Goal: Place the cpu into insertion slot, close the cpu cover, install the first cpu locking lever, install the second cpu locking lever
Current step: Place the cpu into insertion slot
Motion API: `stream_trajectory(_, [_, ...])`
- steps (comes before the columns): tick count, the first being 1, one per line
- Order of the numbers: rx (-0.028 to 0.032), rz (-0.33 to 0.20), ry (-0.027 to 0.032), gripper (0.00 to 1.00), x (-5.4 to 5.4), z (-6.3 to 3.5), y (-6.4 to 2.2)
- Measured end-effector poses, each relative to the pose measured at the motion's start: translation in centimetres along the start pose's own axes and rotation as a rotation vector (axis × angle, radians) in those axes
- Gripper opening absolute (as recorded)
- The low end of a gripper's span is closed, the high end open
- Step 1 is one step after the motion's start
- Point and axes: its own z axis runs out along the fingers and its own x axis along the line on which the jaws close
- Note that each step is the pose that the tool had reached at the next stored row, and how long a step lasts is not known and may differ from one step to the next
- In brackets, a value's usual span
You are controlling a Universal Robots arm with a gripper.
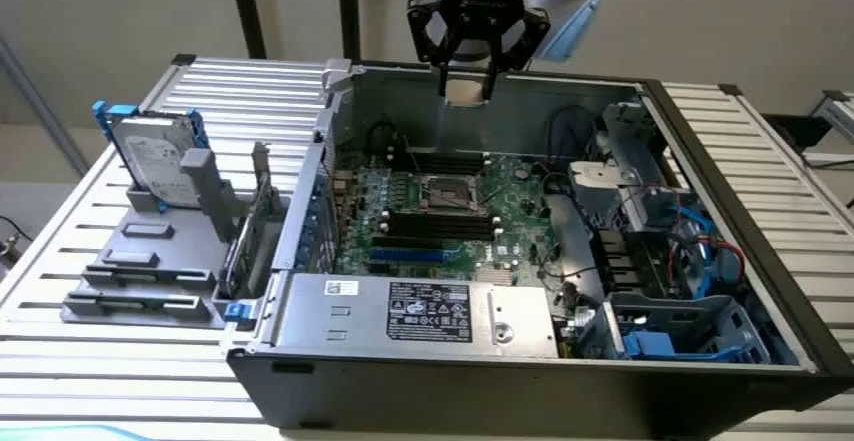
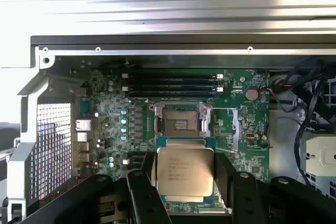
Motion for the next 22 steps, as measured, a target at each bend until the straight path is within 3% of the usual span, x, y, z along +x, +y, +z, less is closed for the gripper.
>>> stream_trajectory(17, [0.0004,0.0,0.0002,0.54,0.0,-0.08,0.05])
stream_trajectory(22, [0.0069,0.0,-0.0003,0.54,0.0,0.62,1.03])
